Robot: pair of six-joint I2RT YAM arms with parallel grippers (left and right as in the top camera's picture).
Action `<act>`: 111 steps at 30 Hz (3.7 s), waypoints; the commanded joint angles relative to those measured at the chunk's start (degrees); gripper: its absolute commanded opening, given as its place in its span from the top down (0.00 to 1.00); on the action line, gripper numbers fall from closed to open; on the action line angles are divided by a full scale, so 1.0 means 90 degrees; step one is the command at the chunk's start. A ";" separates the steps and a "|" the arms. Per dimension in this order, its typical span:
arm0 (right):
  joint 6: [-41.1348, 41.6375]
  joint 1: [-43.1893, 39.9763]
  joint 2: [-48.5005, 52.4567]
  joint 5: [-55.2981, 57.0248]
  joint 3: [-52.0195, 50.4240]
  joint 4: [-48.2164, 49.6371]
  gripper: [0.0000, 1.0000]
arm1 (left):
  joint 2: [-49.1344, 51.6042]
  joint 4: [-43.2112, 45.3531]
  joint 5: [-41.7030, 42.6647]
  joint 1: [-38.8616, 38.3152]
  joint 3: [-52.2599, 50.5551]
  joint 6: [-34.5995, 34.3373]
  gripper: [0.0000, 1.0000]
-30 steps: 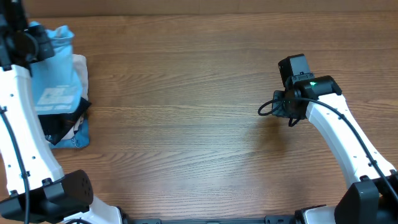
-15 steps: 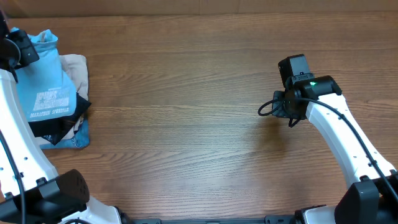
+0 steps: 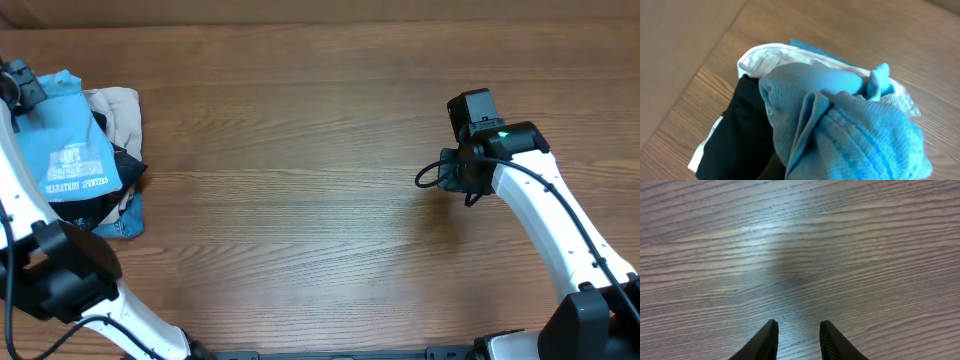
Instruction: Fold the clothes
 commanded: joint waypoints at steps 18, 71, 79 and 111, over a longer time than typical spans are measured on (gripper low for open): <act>0.0073 -0.0049 -0.0117 0.0066 0.0124 0.0061 0.54 | 0.0413 0.0549 0.0083 0.0680 0.0678 -0.0442 0.02; 0.0134 -0.0464 -0.3801 -0.0930 0.0109 -0.0078 0.00 | -0.3604 -0.2807 0.1331 -0.3711 -0.1537 0.0063 0.00; 0.0095 -0.0464 -0.5362 -0.0889 -0.1508 0.0585 0.00 | -0.6790 -0.0716 0.1127 -0.3713 -0.5156 0.0420 0.00; 0.0119 -0.0471 -0.5695 -0.0903 -0.1863 -0.0306 0.00 | -0.9270 -0.0007 0.0347 -0.3706 -0.8357 -0.0396 0.00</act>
